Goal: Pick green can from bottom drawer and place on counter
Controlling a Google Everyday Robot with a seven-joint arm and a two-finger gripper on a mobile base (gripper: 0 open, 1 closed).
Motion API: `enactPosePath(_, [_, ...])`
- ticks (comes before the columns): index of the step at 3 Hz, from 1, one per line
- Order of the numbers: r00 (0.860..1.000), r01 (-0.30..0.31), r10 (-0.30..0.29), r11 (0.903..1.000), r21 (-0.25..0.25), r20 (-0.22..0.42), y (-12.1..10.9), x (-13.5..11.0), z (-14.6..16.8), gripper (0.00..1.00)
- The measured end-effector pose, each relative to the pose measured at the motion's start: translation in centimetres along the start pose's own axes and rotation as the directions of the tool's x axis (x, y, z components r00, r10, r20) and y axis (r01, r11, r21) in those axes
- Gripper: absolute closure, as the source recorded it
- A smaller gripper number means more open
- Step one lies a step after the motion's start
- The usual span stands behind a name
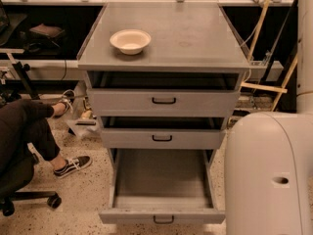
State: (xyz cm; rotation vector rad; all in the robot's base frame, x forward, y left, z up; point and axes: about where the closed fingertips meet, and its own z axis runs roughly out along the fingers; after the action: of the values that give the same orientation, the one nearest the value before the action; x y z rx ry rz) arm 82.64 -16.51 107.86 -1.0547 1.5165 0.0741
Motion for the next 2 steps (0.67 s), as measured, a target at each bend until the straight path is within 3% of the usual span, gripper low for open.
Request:
enactPosePath(1, [1.0, -0.018, 0.018, 0.9998, -0.003, -0.022, 0.1, 1.1, 0.3, 1.0])
enactPosePath(2, [0.986, -0.123, 0.117, 0.9918, -0.036, -0.119, 1.5, 7.3, 1.7, 1.0])
